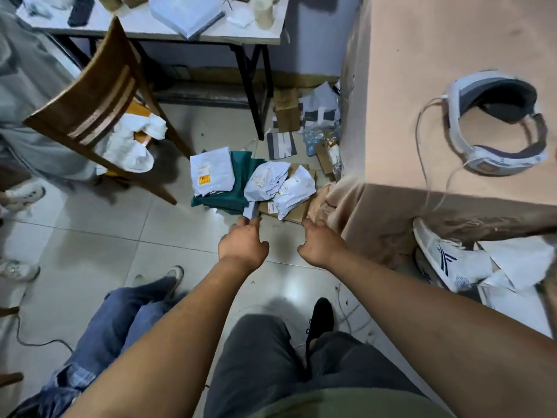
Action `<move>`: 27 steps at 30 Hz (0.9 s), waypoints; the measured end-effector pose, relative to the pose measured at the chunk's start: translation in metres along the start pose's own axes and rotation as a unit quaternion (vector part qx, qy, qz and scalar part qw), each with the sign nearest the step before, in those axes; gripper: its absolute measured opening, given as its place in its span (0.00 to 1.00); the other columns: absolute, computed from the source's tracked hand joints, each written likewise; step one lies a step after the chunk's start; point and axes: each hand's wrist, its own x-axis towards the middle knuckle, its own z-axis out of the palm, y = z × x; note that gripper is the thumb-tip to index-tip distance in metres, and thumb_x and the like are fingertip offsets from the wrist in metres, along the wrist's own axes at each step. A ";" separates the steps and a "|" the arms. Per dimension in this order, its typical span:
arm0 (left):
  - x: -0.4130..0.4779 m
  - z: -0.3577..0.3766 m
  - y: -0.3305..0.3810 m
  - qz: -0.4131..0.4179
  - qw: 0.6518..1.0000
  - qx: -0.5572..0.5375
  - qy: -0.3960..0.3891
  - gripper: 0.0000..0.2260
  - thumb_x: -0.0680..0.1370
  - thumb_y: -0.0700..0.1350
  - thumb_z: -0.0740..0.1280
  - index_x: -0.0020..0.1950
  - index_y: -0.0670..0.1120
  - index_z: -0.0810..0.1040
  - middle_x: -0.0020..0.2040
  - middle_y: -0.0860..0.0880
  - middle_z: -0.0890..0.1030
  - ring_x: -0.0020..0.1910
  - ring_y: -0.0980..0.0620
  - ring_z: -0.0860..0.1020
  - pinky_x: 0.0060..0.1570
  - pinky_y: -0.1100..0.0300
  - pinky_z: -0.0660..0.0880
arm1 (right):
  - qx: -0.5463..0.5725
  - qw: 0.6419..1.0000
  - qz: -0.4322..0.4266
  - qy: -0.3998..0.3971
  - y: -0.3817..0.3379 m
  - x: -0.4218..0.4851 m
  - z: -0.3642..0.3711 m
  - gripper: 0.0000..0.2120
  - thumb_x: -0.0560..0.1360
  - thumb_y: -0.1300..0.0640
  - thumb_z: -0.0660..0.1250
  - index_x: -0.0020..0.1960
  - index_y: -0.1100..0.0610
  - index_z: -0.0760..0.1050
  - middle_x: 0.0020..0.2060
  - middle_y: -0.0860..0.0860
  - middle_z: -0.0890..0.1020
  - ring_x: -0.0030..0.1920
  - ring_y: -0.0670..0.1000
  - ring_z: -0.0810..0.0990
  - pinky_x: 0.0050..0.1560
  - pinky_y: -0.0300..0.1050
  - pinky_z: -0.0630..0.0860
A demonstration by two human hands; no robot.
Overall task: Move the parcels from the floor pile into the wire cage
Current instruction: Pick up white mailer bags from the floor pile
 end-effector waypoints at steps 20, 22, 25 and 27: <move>0.391 0.049 -0.051 0.108 0.990 0.050 -0.076 0.31 0.77 0.52 0.69 0.79 0.50 0.64 0.71 0.42 0.69 0.68 0.38 0.71 0.61 0.44 0.73 | 0.057 0.987 0.152 0.019 -0.008 0.368 0.023 0.31 0.76 0.49 0.67 0.76 0.52 0.59 0.69 0.60 0.70 0.70 0.64 0.70 0.62 0.56 0.74; 0.423 0.073 -0.050 0.118 0.988 0.053 -0.084 0.30 0.77 0.51 0.69 0.78 0.50 0.65 0.71 0.43 0.69 0.68 0.38 0.71 0.60 0.44 0.73 | -0.037 0.992 0.116 0.009 0.005 0.406 0.038 0.35 0.74 0.50 0.68 0.78 0.51 0.58 0.70 0.59 0.68 0.68 0.64 0.70 0.63 0.56 0.72; 0.465 0.113 -0.049 0.135 0.986 0.055 -0.077 0.29 0.77 0.49 0.68 0.78 0.50 0.66 0.72 0.44 0.69 0.68 0.39 0.72 0.58 0.46 0.74 | -0.156 0.986 0.064 0.000 0.030 0.460 0.059 0.38 0.73 0.51 0.71 0.78 0.49 0.58 0.72 0.58 0.65 0.71 0.62 0.66 0.65 0.57 0.71; 0.492 0.140 -0.050 0.142 0.987 0.047 -0.061 0.28 0.77 0.47 0.67 0.77 0.51 0.67 0.71 0.45 0.70 0.68 0.40 0.72 0.58 0.46 0.74 | -0.205 0.978 0.038 -0.003 0.047 0.497 0.074 0.37 0.73 0.52 0.70 0.78 0.50 0.58 0.74 0.58 0.63 0.74 0.62 0.62 0.67 0.57 0.68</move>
